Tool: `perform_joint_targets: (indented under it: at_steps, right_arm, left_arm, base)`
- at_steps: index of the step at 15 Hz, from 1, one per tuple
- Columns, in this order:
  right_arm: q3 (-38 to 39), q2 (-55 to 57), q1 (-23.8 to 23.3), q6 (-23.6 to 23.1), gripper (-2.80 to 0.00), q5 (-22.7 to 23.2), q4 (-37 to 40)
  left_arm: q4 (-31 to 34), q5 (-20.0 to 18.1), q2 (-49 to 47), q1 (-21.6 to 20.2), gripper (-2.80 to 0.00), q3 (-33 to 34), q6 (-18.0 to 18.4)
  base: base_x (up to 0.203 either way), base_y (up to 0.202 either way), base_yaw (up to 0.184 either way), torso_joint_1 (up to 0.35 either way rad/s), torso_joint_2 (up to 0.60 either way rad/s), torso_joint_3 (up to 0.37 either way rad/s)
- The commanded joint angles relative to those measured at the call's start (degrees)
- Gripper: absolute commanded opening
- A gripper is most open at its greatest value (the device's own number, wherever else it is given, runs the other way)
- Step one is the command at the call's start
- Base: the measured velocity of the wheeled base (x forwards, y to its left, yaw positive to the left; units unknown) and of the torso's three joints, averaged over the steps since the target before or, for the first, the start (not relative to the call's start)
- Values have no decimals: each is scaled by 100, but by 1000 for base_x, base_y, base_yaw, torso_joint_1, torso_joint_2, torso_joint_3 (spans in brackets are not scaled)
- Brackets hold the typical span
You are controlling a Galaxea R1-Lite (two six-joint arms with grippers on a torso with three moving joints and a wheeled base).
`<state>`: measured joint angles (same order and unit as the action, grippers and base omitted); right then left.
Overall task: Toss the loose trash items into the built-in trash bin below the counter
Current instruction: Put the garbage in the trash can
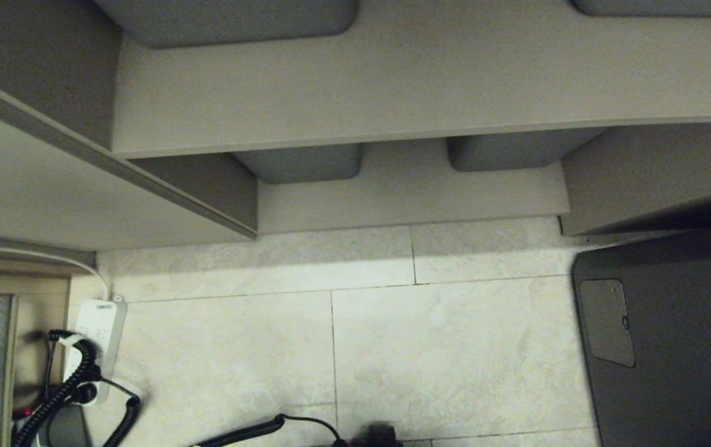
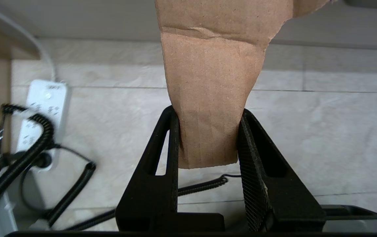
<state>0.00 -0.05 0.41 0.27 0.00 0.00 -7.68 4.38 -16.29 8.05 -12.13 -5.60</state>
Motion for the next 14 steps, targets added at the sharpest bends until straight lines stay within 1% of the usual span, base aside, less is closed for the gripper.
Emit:
perform_joint_targets:
  at_steps: [1, 2, 3, 4, 6, 7, 11, 14]
  right_arm:
    - [0, -4, 2, 0, -280, 0, 0]
    - [0, -4, 2, 0, -280, 0, 0]
    - [0, -4, 2, 0, -280, 0, 0]
    - [0, -4, 2, 0, -280, 0, 0]
    - [0, -4, 2, -5, -280, 0, 0]
    - [0, -4, 2, 0, -280, 0, 0]
    - [0, -4, 2, 0, -280, 0, 0]
    - [0, -4, 2, 0, -280, 0, 0]
  left_arm:
    - [3, -187, 18, -426, -280, 60, -6]
    - [12, -515, 152, -751, -280, 137, 28]
    - [28, -702, 455, -844, -280, 243, 141]
    - [64, -780, 771, -845, -280, 332, 275]
    - [292, -862, 1478, -819, -280, 423, 503]
    - [378, -874, 1625, -812, -280, 421, 565]
    - [424, -895, 1620, -805, -280, 554, 958]
    - [294, -894, 1620, -805, -280, 549, 999]
  base:
    - [0, 0, 0, 0, 0, 0]
    - [0, 0, 0, 0, 0, 0]
    - [0, 0, 0, 0, 0, 0]
    - [0, 0, 0, 0, 0, 0]
    - [0, 0, 0, 0, 0, 0]
    - [0, 0, 0, 0, 0, 0]
    - [0, 0, 0, 0, 0, 0]
    - [0, 0, 0, 0, 0, 0]
